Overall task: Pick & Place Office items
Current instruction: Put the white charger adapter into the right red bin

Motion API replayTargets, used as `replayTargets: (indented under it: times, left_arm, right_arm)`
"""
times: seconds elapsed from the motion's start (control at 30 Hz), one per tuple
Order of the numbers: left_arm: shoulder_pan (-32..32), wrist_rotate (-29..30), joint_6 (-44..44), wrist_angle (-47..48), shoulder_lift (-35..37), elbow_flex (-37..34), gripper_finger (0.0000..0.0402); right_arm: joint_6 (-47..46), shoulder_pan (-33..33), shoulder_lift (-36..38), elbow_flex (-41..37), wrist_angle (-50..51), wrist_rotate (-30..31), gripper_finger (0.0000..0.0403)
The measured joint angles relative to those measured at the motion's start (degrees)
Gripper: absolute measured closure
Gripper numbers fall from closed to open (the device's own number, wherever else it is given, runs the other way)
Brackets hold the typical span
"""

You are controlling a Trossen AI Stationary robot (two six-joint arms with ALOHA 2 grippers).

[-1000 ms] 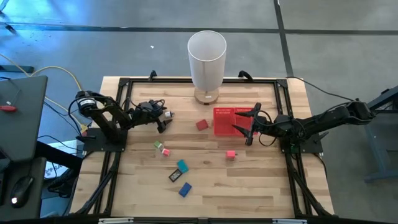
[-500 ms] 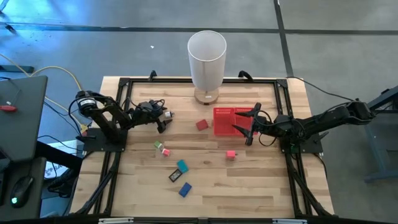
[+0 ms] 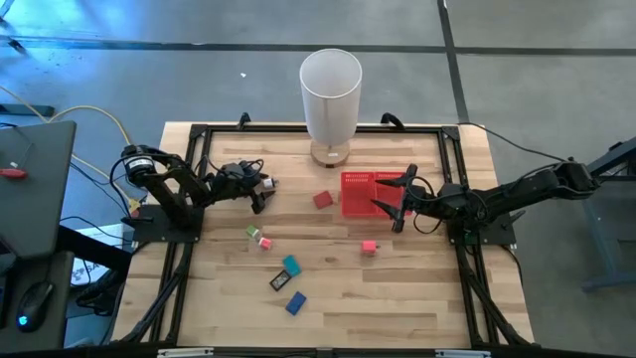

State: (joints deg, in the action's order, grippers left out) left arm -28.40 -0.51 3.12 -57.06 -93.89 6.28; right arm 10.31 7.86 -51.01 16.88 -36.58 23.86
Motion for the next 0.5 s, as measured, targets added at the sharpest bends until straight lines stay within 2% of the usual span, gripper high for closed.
replayTargets:
  times: [0.5]
  left_arm:
    - [1.2, 0.82, -0.14, -0.05, 0.02, -0.04, 0.0111]
  right_arm:
    - [0.0, -0.01, -0.01, 0.0, 0.0, 0.0, 0.0162]
